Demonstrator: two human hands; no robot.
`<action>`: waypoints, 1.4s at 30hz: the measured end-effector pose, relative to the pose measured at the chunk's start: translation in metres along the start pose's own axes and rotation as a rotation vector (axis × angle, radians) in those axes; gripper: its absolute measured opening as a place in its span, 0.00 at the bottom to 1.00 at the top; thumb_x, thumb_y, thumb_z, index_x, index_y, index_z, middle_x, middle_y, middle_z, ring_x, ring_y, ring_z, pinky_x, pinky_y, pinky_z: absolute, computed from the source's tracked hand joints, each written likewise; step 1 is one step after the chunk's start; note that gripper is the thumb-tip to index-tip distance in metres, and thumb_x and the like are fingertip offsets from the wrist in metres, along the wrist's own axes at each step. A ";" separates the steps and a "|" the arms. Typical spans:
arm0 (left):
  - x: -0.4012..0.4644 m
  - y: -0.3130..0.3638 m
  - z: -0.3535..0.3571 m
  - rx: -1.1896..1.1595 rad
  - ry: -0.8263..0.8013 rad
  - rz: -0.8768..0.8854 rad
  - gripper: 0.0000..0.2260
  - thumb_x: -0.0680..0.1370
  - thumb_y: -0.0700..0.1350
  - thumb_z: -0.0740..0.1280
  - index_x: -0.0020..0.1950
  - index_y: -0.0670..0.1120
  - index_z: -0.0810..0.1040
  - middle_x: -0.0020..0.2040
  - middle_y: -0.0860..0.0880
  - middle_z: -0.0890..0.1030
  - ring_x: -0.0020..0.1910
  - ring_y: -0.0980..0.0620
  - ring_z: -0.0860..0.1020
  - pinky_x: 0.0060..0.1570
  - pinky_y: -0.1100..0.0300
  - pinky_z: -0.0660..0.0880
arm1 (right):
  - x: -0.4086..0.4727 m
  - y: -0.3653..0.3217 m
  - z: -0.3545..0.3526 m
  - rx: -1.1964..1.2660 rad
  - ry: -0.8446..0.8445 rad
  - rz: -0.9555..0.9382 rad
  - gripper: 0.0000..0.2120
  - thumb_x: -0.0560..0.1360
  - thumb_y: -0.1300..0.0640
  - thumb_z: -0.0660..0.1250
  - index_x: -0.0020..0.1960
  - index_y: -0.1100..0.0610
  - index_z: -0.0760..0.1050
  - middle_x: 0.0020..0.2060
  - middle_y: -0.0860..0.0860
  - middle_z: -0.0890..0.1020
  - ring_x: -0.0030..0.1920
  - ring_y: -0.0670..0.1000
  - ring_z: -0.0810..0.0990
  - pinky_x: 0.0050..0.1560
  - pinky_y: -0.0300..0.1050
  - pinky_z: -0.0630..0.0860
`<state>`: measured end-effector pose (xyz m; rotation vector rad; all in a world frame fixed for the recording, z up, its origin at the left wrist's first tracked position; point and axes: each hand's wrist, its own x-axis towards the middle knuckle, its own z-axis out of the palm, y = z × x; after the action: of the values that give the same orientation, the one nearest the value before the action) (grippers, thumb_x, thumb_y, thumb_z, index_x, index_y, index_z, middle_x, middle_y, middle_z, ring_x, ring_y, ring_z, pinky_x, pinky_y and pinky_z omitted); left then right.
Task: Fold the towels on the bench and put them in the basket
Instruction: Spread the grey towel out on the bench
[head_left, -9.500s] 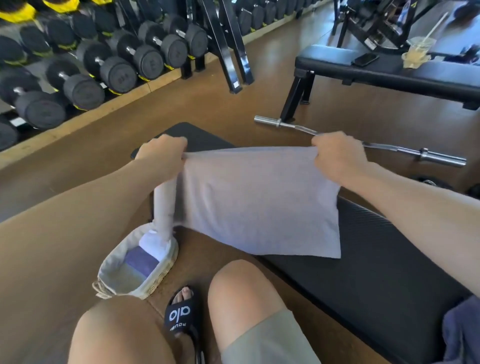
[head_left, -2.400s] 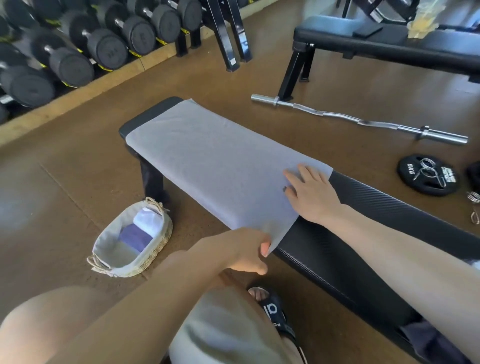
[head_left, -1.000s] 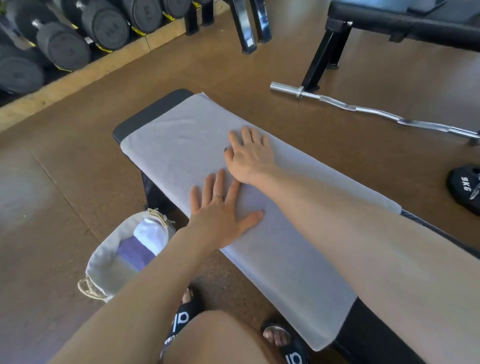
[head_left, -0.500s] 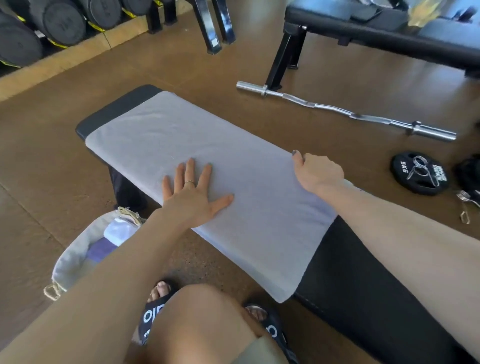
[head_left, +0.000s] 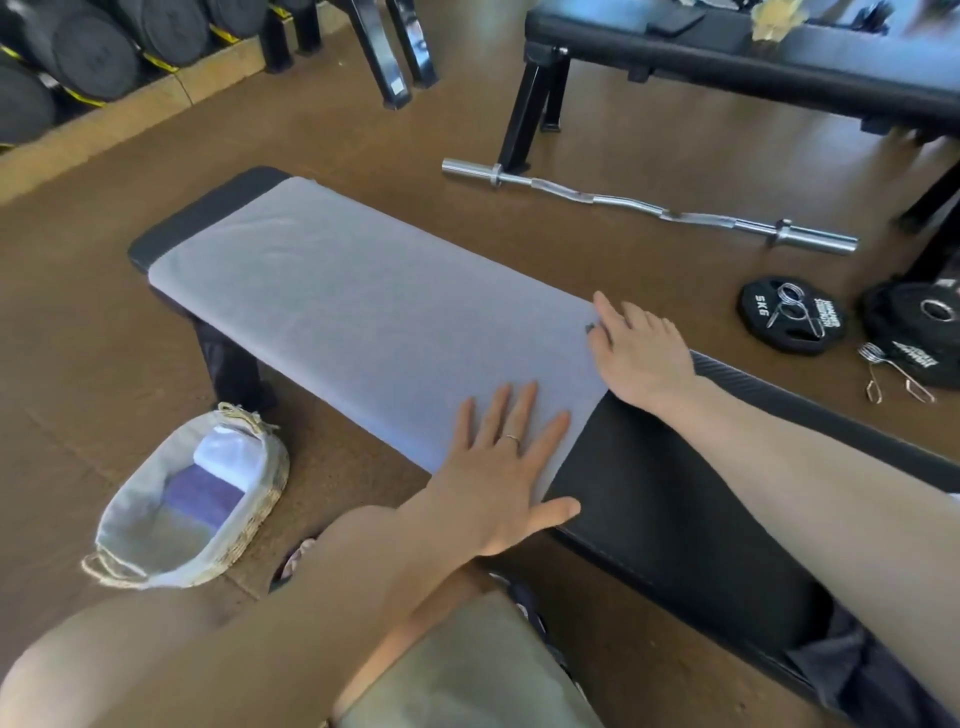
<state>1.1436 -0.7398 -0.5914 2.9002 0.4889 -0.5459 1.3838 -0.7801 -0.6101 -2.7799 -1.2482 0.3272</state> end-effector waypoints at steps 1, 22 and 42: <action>-0.002 0.000 -0.001 0.008 -0.007 0.004 0.37 0.79 0.71 0.45 0.78 0.58 0.27 0.77 0.47 0.24 0.76 0.43 0.25 0.76 0.37 0.35 | 0.000 0.007 -0.006 -0.017 -0.018 0.061 0.27 0.84 0.43 0.40 0.81 0.48 0.52 0.75 0.58 0.67 0.74 0.60 0.66 0.74 0.57 0.58; -0.021 0.027 -0.008 0.240 0.192 -0.132 0.27 0.70 0.54 0.70 0.61 0.43 0.65 0.64 0.41 0.67 0.64 0.39 0.66 0.58 0.48 0.69 | -0.006 -0.006 -0.034 0.600 0.117 0.151 0.29 0.77 0.65 0.64 0.76 0.52 0.63 0.66 0.56 0.75 0.62 0.58 0.76 0.61 0.53 0.75; -0.046 0.029 -0.035 -0.124 0.124 0.026 0.03 0.79 0.45 0.58 0.46 0.47 0.66 0.56 0.44 0.71 0.55 0.45 0.69 0.48 0.53 0.70 | 0.003 0.000 -0.043 0.855 0.183 0.465 0.30 0.76 0.66 0.66 0.75 0.60 0.59 0.69 0.59 0.70 0.65 0.59 0.73 0.50 0.49 0.71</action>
<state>1.1245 -0.7734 -0.5397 2.8283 0.4827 -0.3209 1.3954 -0.7772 -0.5684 -2.2133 -0.2731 0.4758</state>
